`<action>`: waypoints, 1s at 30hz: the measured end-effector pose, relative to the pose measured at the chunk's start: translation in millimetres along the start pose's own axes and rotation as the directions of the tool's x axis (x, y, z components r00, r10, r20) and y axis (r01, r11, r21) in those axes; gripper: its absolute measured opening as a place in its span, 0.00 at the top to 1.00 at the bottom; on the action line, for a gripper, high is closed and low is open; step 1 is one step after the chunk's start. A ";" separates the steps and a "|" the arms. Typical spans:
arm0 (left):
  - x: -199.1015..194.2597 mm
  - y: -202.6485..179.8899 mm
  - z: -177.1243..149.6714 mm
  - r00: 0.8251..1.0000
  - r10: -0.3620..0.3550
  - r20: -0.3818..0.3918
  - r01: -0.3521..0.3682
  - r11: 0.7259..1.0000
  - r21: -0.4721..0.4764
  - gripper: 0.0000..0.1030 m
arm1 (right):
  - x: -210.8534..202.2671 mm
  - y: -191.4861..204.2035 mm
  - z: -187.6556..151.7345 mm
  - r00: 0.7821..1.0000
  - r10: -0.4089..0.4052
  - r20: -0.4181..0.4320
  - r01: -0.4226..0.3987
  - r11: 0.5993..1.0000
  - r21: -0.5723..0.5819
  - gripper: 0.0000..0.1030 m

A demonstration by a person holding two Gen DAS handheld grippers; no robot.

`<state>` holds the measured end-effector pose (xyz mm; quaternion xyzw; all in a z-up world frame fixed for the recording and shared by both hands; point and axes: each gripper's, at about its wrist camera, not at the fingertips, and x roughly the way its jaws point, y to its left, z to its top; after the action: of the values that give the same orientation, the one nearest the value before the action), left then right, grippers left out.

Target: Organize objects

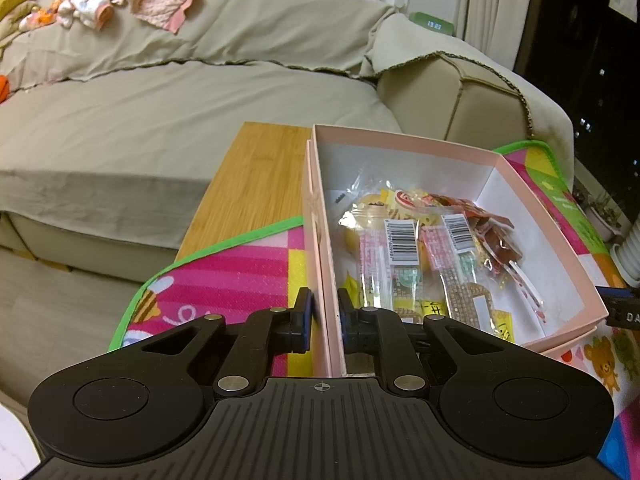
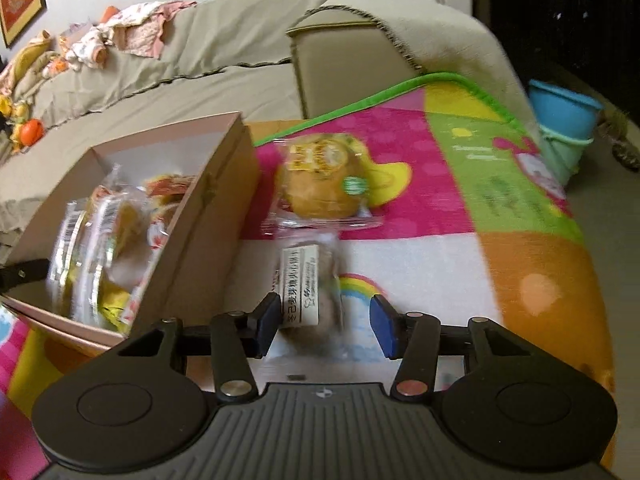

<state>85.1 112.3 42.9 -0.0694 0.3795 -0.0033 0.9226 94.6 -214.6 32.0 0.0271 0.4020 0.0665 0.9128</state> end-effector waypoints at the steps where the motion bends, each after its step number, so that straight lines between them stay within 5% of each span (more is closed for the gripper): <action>1: -0.1 0.3 -0.1 1.000 0.000 0.000 0.000 1.000 -0.001 0.86 | -2.3 -1.6 -1.8 1.000 -0.005 0.004 0.005 1.000 -0.009 0.53; 10: -0.4 -0.1 -0.2 1.000 0.001 0.000 -0.001 1.000 -0.003 0.86 | -9.1 11.1 -21.4 1.000 -0.010 0.029 0.016 0.983 -0.185 0.45; 16: -0.8 -1.6 0.1 1.000 0.005 -0.004 -0.005 1.000 0.000 0.86 | 5.3 15.9 -11.3 0.998 -0.004 0.063 0.014 0.987 -0.162 0.45; 21: -0.7 -1.4 0.2 1.000 0.006 -0.003 -0.006 1.000 0.001 0.86 | 8.4 17.6 -5.1 0.999 -0.005 0.046 0.010 0.992 -0.123 0.60; 30: -0.7 -1.7 0.1 1.000 0.001 0.000 -0.001 1.000 0.001 0.86 | -32.6 -11.9 -39.4 0.996 -0.085 0.015 0.086 0.995 -0.042 0.60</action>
<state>84.7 110.6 43.7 -0.0687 0.3793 -0.0032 0.9227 45.0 -231.2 28.0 -0.0090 0.3951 0.0356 0.9179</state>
